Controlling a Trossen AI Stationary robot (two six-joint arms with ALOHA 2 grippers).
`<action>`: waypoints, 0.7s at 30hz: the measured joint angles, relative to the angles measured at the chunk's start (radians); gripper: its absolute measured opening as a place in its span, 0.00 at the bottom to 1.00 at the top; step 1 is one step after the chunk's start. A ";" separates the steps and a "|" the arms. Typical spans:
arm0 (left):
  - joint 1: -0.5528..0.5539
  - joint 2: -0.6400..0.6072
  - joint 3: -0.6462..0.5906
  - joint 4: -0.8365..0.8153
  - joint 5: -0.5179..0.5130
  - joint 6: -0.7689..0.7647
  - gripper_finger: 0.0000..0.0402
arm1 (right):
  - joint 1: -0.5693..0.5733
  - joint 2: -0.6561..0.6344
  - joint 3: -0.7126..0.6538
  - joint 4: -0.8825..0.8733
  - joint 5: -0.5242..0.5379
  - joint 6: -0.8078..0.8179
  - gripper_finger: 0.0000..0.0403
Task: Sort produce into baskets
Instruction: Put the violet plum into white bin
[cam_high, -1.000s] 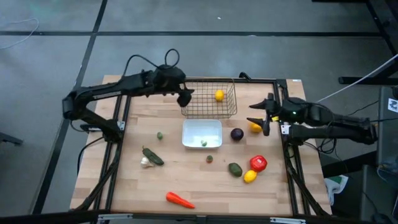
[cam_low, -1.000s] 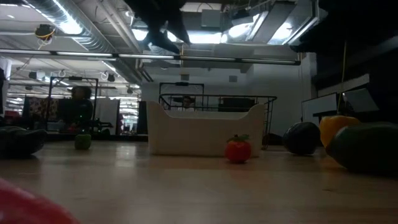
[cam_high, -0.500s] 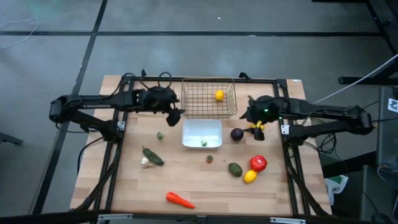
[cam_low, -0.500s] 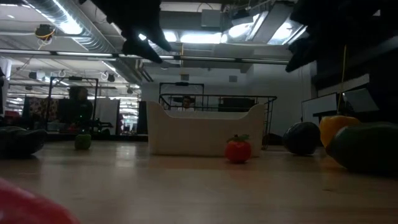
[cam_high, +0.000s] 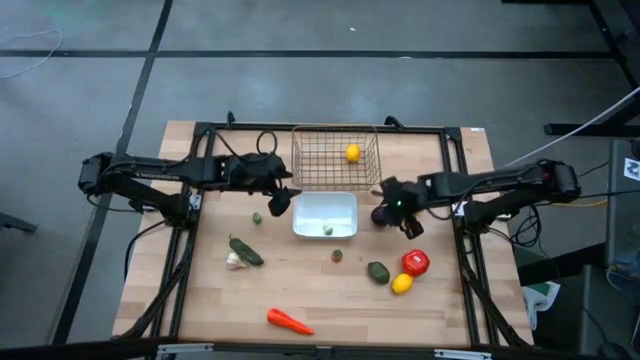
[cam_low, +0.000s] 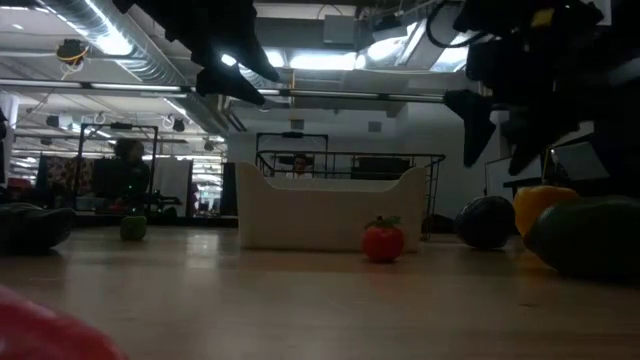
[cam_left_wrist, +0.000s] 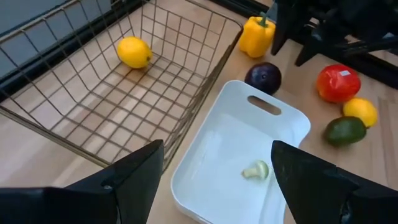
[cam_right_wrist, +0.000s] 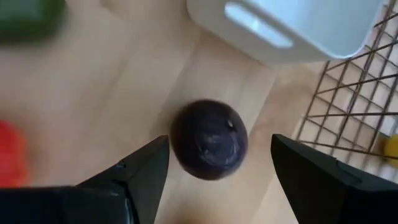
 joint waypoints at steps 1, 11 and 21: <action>-0.003 0.000 0.000 0.000 0.000 0.000 0.73 | 0.013 0.016 0.000 0.000 0.021 -0.006 0.70; -0.016 0.000 0.000 0.000 0.000 -0.015 0.73 | 0.100 0.132 0.000 0.003 0.144 -0.017 0.70; -0.016 0.000 0.000 0.000 0.000 -0.015 0.73 | 0.103 0.218 0.002 0.013 0.194 -0.034 0.70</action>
